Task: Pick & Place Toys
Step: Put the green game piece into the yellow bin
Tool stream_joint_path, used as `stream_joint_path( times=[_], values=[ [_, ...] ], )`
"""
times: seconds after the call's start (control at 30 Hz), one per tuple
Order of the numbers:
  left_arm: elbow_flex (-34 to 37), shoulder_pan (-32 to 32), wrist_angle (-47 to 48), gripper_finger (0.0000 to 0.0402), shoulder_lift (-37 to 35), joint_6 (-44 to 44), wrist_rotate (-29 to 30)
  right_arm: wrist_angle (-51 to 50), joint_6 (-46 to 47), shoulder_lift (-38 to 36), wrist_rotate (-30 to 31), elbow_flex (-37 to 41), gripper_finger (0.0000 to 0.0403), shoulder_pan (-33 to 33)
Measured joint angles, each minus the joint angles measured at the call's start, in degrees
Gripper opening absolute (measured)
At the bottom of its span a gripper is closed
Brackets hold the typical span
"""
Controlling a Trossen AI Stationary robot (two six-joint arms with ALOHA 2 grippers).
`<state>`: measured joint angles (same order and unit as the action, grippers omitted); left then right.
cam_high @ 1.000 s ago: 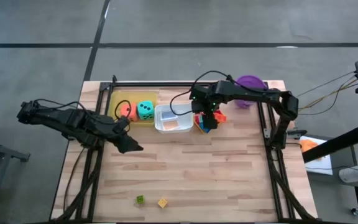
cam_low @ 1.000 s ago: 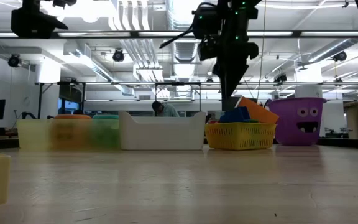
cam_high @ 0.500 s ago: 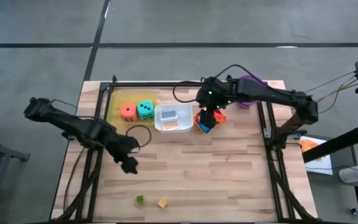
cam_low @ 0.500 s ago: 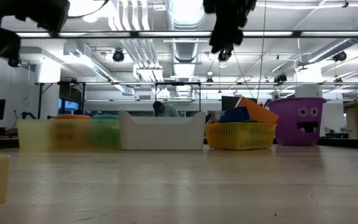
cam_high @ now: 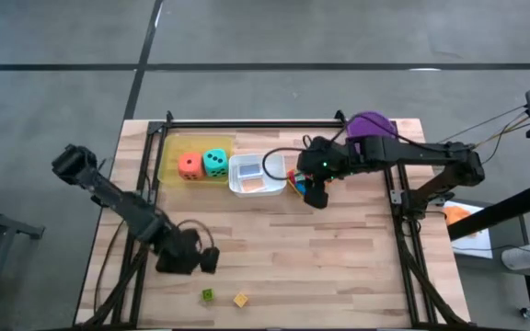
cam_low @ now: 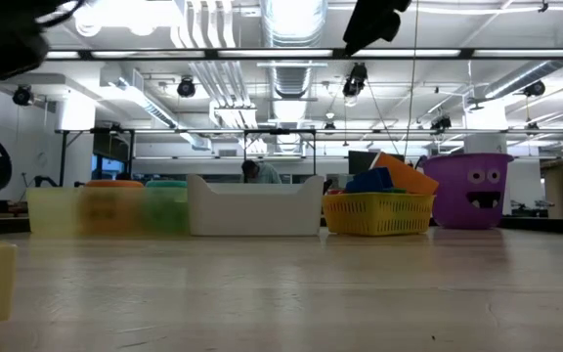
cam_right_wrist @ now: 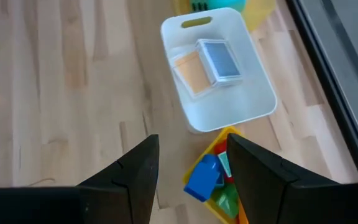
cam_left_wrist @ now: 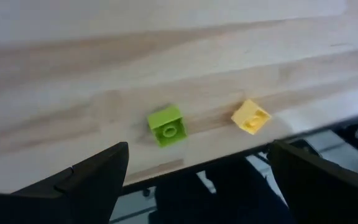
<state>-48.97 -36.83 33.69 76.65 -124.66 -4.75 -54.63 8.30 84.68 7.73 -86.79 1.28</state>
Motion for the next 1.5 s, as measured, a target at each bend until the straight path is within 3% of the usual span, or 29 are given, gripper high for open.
stream_joint_path(
  times=[0.17,0.27,0.5,0.63,0.8,1.27,1.5],
  values=[
    [-1.8,-6.5,-0.5,0.0381,6.2,-12.9,0.7,0.0,-3.3,0.0,0.0,0.7,0.0185,-1.6],
    [-4.6,-7.8,0.0,0.0381,9.0,-16.3,0.8,0.0,-3.7,-0.1,0.0,0.8,0.0185,-1.9],
    [-12.9,-7.8,8.0,0.0381,17.1,-14.7,1.2,1.6,-2.9,-0.7,0.0,0.8,0.0185,-2.1],
    [-12.7,-8.0,4.8,0.0381,20.9,-14.9,1.0,3.3,-1.3,-1.0,0.0,0.8,0.0185,-2.0],
    [-12.7,-8.1,2.4,0.0381,23.0,-15.2,5.1,3.3,0.6,-1.2,-0.1,0.8,0.0185,-2.1],
    [-12.6,-8.1,0.8,0.0379,25.2,-16.3,5.0,2.0,0.7,-3.0,-0.2,0.8,0.0185,-2.6],
    [-12.6,-8.1,1.3,0.0325,25.2,-16.2,4.3,2.1,0.2,-3.0,-0.2,0.8,0.0185,-2.5]
  ],
)
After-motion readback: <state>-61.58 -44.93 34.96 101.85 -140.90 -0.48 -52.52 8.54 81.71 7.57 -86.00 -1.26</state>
